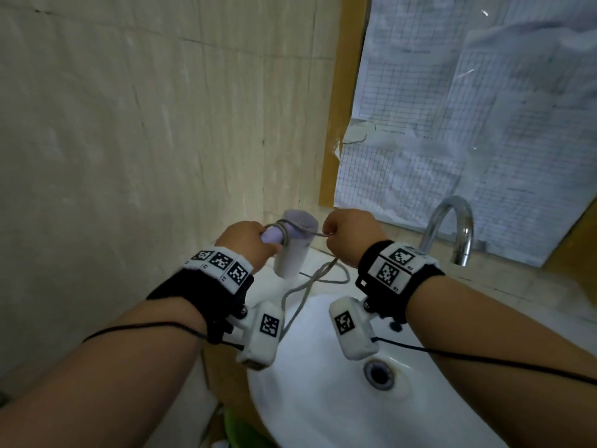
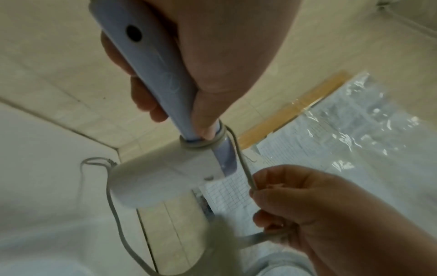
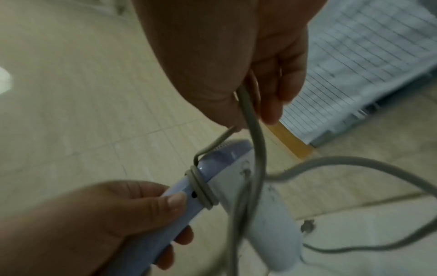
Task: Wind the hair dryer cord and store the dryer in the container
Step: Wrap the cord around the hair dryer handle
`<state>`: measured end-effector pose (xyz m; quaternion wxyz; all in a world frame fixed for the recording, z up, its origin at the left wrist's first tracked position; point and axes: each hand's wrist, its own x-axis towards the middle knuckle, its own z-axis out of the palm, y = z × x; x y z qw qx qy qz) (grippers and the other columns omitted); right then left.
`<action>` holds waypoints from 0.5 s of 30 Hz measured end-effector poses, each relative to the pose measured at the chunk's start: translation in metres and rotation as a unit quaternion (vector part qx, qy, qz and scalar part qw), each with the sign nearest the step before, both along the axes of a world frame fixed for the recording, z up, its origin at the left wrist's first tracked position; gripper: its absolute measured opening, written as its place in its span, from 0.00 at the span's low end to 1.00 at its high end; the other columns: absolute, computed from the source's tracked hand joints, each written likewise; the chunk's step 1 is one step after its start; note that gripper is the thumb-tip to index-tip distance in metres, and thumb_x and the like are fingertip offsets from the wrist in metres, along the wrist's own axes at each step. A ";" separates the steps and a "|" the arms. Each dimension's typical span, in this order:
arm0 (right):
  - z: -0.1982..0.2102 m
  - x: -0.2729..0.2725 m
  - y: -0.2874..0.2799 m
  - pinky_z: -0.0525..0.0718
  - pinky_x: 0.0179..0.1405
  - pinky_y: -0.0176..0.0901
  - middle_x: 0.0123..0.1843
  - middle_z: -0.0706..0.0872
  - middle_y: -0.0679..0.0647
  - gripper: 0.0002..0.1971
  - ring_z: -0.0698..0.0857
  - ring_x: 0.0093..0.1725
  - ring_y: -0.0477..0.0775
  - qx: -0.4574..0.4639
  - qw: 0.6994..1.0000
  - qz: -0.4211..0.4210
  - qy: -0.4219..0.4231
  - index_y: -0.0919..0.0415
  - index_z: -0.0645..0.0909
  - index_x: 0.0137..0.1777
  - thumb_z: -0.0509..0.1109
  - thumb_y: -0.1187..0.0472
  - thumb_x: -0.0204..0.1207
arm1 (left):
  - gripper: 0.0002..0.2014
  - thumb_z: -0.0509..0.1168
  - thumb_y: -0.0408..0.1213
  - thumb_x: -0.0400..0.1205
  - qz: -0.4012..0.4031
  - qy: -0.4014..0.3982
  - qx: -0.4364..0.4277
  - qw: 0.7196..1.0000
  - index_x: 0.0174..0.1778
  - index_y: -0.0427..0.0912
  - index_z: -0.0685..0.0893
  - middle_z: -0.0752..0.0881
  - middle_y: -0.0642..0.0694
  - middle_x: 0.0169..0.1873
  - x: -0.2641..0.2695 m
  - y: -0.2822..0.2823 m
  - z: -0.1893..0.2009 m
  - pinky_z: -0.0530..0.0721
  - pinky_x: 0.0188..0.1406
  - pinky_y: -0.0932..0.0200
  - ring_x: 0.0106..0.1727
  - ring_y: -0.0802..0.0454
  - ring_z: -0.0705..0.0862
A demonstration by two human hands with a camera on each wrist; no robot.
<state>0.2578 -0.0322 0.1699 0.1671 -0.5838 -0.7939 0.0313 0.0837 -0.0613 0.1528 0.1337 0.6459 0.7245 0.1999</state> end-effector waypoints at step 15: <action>-0.032 -0.006 -0.006 0.68 0.27 0.40 0.21 0.69 0.49 0.20 0.67 0.23 0.49 -0.135 0.899 0.124 0.398 0.53 0.76 0.29 0.55 0.50 0.82 | 0.12 0.63 0.41 0.80 0.098 -0.568 0.127 0.807 0.57 0.49 0.72 0.86 0.45 0.36 0.002 0.001 -0.008 0.81 0.41 0.52 0.36 0.48 0.84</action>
